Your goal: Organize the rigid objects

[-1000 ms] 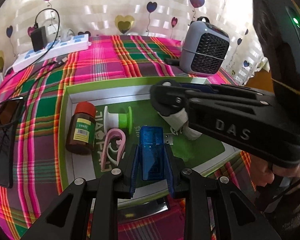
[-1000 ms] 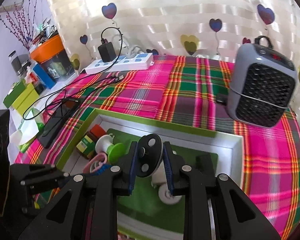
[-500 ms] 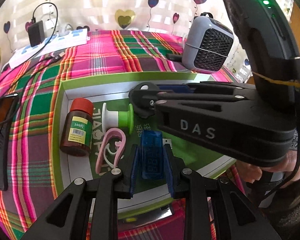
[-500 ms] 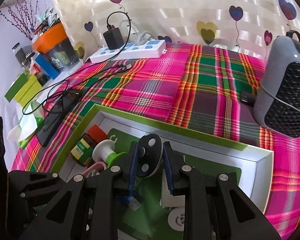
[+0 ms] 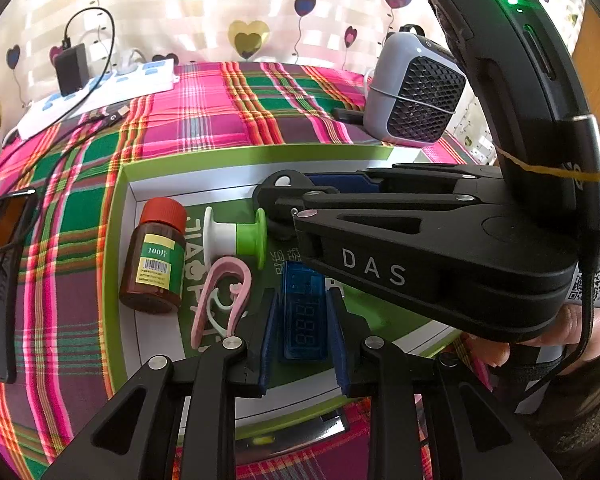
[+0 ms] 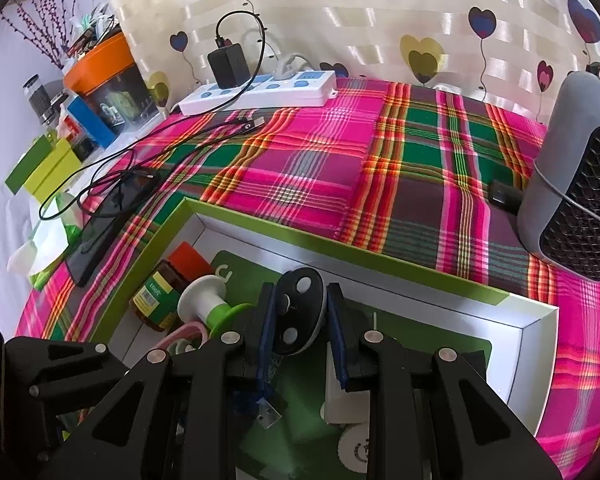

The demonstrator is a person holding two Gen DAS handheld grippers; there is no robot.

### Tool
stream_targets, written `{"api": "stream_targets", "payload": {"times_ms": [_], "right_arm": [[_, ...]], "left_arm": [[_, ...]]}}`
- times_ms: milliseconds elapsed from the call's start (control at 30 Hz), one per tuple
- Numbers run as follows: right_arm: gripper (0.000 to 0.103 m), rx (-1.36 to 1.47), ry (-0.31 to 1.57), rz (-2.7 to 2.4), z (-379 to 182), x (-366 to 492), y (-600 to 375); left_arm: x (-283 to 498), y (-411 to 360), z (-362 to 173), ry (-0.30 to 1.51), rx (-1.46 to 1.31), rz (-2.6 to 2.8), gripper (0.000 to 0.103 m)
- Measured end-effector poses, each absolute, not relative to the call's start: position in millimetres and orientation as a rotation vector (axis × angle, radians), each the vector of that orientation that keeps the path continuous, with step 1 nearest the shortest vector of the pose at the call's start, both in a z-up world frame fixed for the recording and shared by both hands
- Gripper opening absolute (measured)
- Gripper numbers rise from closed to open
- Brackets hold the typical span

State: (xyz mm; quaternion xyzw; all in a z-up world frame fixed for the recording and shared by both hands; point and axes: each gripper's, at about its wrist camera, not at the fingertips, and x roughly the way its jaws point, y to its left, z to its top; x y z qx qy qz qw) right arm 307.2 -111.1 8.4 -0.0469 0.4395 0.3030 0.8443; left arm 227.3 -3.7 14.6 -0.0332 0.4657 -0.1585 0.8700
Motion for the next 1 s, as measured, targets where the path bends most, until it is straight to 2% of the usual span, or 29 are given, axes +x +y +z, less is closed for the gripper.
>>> {"api": "stream_targets", "payload": {"times_ms": [500, 667, 1000], "right_arm": [[0.027, -0.116, 0.928, 0.634, 7.9, 307.5, -109.4], [0.037, -0.116, 0.928, 0.632, 8.4, 307.1, -108.8], [0.037, -0.103, 0.919, 0.622, 10.7, 306.4, -110.7]], "left_arm": [[227.1, -3.7, 15.5, 0.974, -0.063, -0.333, 0.024], [226.5, -2.8, 16.3, 0.974, -0.062, -0.331, 0.029], [224.8, -4.5, 17.9, 0.975, -0.055, -0.323, 0.036]]}}
